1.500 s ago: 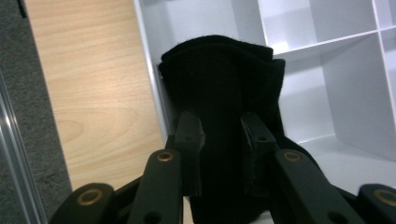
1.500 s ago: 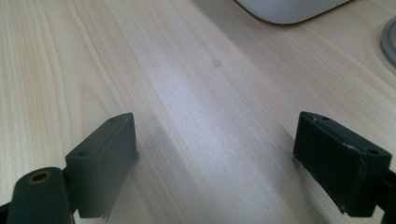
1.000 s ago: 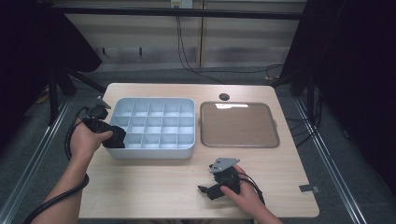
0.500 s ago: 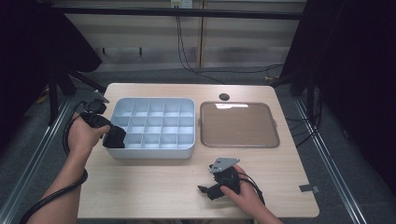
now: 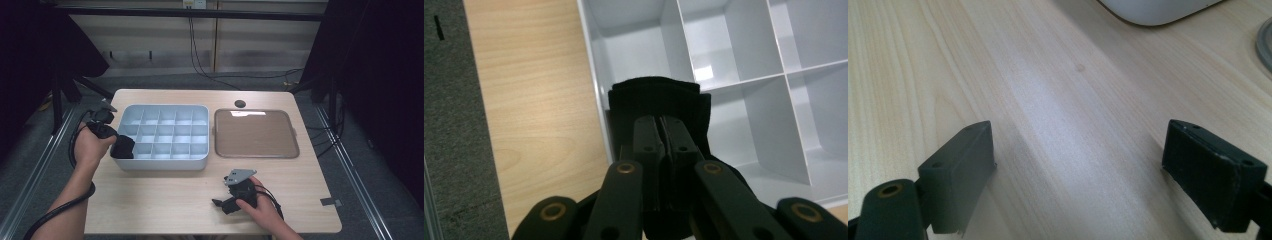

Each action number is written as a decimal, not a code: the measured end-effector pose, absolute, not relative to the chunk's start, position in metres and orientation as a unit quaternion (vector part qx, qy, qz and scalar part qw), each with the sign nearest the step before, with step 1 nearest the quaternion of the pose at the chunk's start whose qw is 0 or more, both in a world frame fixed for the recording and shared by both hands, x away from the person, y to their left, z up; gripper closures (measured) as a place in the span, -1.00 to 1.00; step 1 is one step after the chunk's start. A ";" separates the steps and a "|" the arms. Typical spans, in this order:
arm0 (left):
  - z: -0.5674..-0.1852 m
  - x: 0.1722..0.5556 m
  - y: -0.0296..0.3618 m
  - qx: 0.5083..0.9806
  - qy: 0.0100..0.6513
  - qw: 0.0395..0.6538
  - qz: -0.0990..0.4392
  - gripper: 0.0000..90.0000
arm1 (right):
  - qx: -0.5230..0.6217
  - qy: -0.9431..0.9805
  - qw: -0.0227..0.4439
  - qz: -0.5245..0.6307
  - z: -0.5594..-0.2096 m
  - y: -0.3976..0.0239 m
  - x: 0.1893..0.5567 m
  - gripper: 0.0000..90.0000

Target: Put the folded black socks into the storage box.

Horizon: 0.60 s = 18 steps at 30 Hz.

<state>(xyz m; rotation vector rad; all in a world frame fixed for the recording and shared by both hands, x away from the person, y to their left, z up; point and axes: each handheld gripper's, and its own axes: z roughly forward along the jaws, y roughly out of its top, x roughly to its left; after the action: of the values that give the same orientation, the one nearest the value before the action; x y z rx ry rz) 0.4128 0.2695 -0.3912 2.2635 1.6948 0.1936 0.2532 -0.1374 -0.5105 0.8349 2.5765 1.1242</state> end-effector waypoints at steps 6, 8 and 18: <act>-0.406 0.415 0.269 0.791 0.592 0.141 0.057 0.93 | 0.283 0.874 0.105 0.381 -0.511 -0.137 0.253 -0.72; -0.410 0.415 0.269 0.789 0.595 0.143 0.054 0.94 | 0.283 0.874 0.105 0.381 -0.511 -0.137 0.253 -0.72; -0.424 0.415 0.267 0.793 0.592 0.136 0.051 0.98 | 0.282 0.874 0.105 0.382 -0.511 -0.137 0.253 -0.72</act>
<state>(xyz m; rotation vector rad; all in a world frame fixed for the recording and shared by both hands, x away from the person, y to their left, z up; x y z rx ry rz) 0.4147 0.2670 -0.4236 2.2965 1.7143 0.1480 0.2533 -0.1375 -0.5106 0.8327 2.5764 1.1248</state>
